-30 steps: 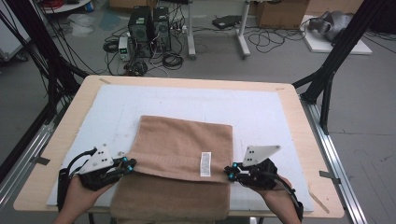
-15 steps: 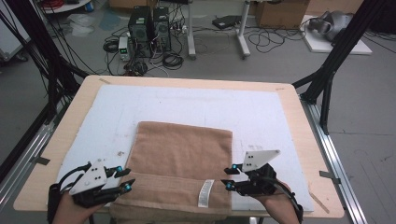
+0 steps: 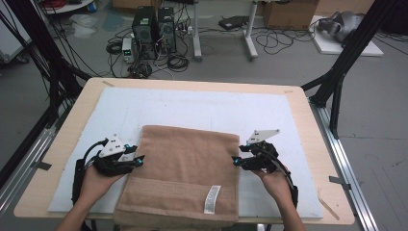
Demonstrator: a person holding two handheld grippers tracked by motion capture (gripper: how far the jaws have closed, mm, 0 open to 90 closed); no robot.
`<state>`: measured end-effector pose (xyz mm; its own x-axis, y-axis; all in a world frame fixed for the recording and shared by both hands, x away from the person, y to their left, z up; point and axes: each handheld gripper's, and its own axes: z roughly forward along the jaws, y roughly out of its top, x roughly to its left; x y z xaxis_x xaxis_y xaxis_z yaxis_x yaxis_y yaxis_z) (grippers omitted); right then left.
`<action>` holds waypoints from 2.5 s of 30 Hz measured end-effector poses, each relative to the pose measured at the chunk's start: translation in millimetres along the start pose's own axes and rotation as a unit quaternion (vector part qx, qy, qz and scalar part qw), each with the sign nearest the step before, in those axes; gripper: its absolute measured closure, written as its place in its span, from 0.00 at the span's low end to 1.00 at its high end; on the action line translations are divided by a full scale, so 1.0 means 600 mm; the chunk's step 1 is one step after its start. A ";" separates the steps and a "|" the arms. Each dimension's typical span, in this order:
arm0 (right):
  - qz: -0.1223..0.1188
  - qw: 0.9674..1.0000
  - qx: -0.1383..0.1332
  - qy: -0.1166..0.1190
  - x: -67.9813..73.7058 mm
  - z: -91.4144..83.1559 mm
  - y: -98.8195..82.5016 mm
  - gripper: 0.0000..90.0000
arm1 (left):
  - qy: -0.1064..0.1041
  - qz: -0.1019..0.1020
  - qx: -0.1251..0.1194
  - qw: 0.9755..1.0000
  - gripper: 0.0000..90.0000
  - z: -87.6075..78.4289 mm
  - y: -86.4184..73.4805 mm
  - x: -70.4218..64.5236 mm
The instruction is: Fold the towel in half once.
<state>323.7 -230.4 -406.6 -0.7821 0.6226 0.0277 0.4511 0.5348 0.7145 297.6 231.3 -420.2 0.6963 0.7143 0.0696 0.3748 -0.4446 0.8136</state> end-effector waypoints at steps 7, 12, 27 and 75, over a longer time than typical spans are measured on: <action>0.035 0.999 0.026 -0.012 -0.025 0.038 -0.016 0.45 | 0.014 -0.034 0.043 0.998 0.54 0.026 -0.011 0.026; 0.046 0.998 0.037 0.001 -0.027 0.051 -0.021 0.51 | -0.011 -0.061 0.062 0.996 0.58 0.040 -0.018 0.033; 0.030 0.997 0.038 0.052 -0.024 0.057 -0.010 0.93 | -0.040 -0.076 0.053 0.995 0.92 0.040 -0.017 0.030; -0.010 1.000 -0.011 0.012 -0.011 0.001 0.050 0.48 | -0.002 -0.036 0.002 0.999 0.55 0.018 0.028 0.035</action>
<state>342.7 -218.1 -385.9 -0.8010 0.5979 0.0310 0.4270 0.5341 0.7297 325.2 232.8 -411.7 0.6696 0.7427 0.0093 0.4264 -0.3946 0.8139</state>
